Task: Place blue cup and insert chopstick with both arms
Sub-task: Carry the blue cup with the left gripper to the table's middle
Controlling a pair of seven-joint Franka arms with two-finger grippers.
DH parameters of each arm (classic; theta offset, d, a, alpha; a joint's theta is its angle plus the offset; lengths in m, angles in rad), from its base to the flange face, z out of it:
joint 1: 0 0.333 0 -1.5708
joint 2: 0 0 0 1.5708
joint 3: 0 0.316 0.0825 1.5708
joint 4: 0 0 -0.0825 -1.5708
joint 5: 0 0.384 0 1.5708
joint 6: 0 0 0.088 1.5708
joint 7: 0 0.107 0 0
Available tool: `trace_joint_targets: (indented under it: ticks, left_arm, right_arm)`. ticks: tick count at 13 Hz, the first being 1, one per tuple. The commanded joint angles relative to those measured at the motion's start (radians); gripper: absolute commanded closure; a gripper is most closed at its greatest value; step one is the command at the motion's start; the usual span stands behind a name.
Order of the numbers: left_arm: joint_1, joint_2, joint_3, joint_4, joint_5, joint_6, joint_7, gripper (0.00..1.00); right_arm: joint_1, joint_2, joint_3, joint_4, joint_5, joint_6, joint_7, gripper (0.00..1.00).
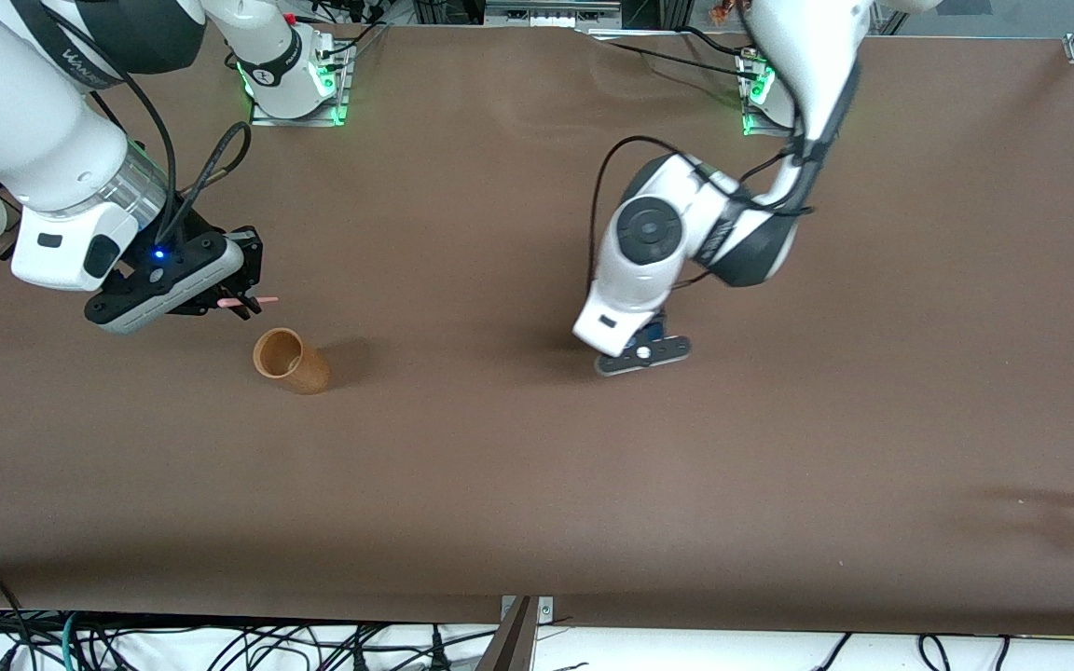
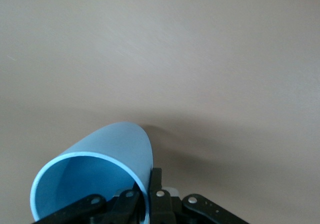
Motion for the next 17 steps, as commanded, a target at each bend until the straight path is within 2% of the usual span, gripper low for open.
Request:
trace_joint_targets:
  ticks: [1,3,5,6,7,8,9,11,13,15,17]
  left_arm:
    - [-0.056,0.169,0.017,0.215,-0.020,-0.036,-0.150,1.00]
    - [-0.086,0.224,0.020,0.265,-0.016,-0.035,-0.231,1.00]
    - [-0.091,0.240,0.020,0.263,-0.014,-0.009,-0.251,1.00]
    - [-0.090,0.241,0.021,0.260,-0.014,-0.001,-0.250,0.96]
    - [-0.080,0.240,0.021,0.260,-0.016,-0.001,-0.239,0.60]
    - [-0.076,0.235,0.021,0.262,-0.016,-0.001,-0.236,0.20]
    - [-0.074,0.223,0.021,0.263,-0.017,-0.013,-0.221,0.00]
    - [-0.047,0.174,0.017,0.268,-0.074,-0.101,-0.138,0.00]
    - [-0.004,0.105,0.017,0.269,-0.132,-0.201,-0.072,0.00]
    - [0.038,-0.003,0.021,0.266,-0.142,-0.321,-0.019,0.00]
    - [0.126,-0.125,0.021,0.248,-0.135,-0.413,0.156,0.00]
  right_arm:
    - [-0.008,-0.003,0.007,0.002,0.015,-0.012,-0.012,1.00]
    - [-0.008,-0.003,0.007,0.002,0.017,-0.014,-0.013,1.00]
    - [-0.008,-0.003,0.006,0.002,0.017,-0.014,-0.013,1.00]
    - [-0.008,-0.003,0.007,0.002,0.017,-0.014,-0.013,1.00]
    - [-0.008,-0.003,0.006,0.002,0.017,-0.014,-0.013,1.00]
    - [-0.008,-0.003,0.007,0.002,0.017,-0.014,-0.012,1.00]
    - [-0.008,-0.003,0.007,0.002,0.017,-0.012,-0.010,1.00]
    - [-0.006,0.000,0.009,0.002,0.018,-0.006,0.008,1.00]
    - [-0.006,0.010,0.038,0.004,0.029,-0.001,0.056,1.00]
    - [-0.005,0.026,0.074,0.006,0.030,0.050,0.111,1.00]
    - [0.018,0.040,0.110,0.010,0.029,0.090,0.201,1.00]
